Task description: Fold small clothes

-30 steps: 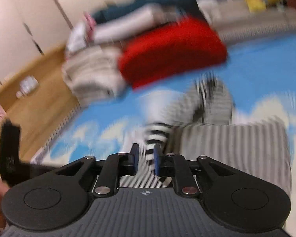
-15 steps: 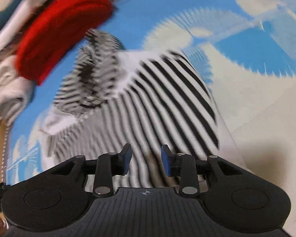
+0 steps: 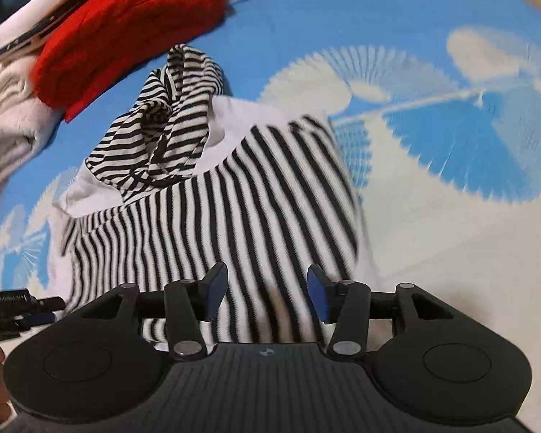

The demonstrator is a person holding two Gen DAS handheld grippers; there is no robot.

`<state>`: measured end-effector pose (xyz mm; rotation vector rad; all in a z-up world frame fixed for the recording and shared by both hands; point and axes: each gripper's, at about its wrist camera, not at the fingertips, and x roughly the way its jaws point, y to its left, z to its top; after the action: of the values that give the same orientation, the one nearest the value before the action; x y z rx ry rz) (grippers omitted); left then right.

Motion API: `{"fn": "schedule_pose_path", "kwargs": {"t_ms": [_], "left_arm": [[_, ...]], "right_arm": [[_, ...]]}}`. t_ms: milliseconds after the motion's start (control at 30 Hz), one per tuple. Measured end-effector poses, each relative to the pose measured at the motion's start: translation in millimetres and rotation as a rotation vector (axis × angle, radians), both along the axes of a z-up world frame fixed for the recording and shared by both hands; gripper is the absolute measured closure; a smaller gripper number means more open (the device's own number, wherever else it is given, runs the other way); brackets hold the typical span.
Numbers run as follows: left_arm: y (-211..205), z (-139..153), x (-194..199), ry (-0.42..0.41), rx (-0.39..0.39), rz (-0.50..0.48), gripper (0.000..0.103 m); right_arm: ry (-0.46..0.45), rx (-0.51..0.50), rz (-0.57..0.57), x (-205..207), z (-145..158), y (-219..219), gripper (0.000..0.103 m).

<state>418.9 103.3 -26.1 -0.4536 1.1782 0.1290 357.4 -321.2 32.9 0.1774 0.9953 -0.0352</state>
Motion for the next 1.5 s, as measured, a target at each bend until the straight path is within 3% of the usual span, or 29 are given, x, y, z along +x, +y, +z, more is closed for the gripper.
{"fn": "schedule_pose_path", "kwargs": {"t_ms": [233, 300, 333, 367, 467, 600, 733, 800, 933, 1033, 1100, 1167, 1300, 1367, 1433, 1500], "left_arm": [[1.2, -7.2, 0.0, 0.022, 0.029, 0.013, 0.059], [-2.5, -4.5, 0.1, 0.012, 0.040, -0.011, 0.073], [-5.4, -2.1, 0.1, 0.004, 0.055, -0.029, 0.091], [-8.4, 2.6, -0.8, -0.014, 0.085, -0.046, 0.096], [-14.1, 26.8, -6.9, -0.111, 0.172, -0.081, 0.097], [-10.9, 56.2, -17.9, -0.196, 0.203, -0.069, 0.097], [-8.6, 38.4, -19.1, -0.087, 0.209, -0.058, 0.096], [-9.6, 31.9, -17.5, -0.053, 0.248, -0.066, 0.096], [-18.0, 48.8, -23.2, -0.159, 0.292, -0.125, 0.094], [-28.2, 42.1, -21.5, -0.160, 0.251, -0.188, 0.086], [-33.3, 21.7, -16.7, -0.082, 0.189, -0.202, 0.079], [-32.9, 2.4, -15.0, 0.023, 0.154, -0.205, 0.079], [-30.1, 20.2, -16.9, -0.045, 0.156, -0.194, 0.076], [-28.9, 28.1, -17.0, -0.098, 0.153, -0.184, 0.067], [-29.6, 18.0, -13.9, -0.060, 0.142, -0.181, 0.067], [-29.1, 5.3, -13.6, 0.011, 0.119, -0.175, 0.067]], "right_arm": [[-0.024, -0.047, 0.034, -3.1, 4.8, -0.9, 0.052], [-0.024, -0.054, 0.040, -2.4, 3.6, 0.7, 0.052], [-0.024, -0.056, 0.041, -2.2, 3.1, 1.2, 0.052], [-0.024, -0.058, 0.042, -1.9, 2.9, 1.6, 0.052], [-0.028, -0.065, 0.041, -1.6, 2.6, 2.6, 0.052], [-0.033, -0.076, 0.037, -0.1, 2.2, 2.9, 0.052], [-0.019, -0.072, 0.031, 1.7, -1.4, 3.0, 0.052], [0.004, -0.056, 0.020, 2.7, -6.8, 1.2, 0.052], [0.044, -0.068, 0.006, 3.9, -17.4, 0.2, 0.052], [0.064, -0.065, -0.006, 4.6, -22.7, -2.1, 0.052], [0.077, -0.070, -0.012, 5.3, -26.2, -3.8, 0.052], [0.090, -0.074, -0.024, 6.6, -30.7, -6.7, 0.052], [0.115, -0.021, -0.080, 8.1, -36.9, -17.1, 0.052], [0.091, 0.005, -0.091, 6.8, -27.8, -18.0, 0.052], [0.042, 0.004, -0.060, 6.2, -19.7, -15.0, 0.049], [0.073, 0.022, -0.086, 9.6, -29.3, -21.6, 0.048]]}}
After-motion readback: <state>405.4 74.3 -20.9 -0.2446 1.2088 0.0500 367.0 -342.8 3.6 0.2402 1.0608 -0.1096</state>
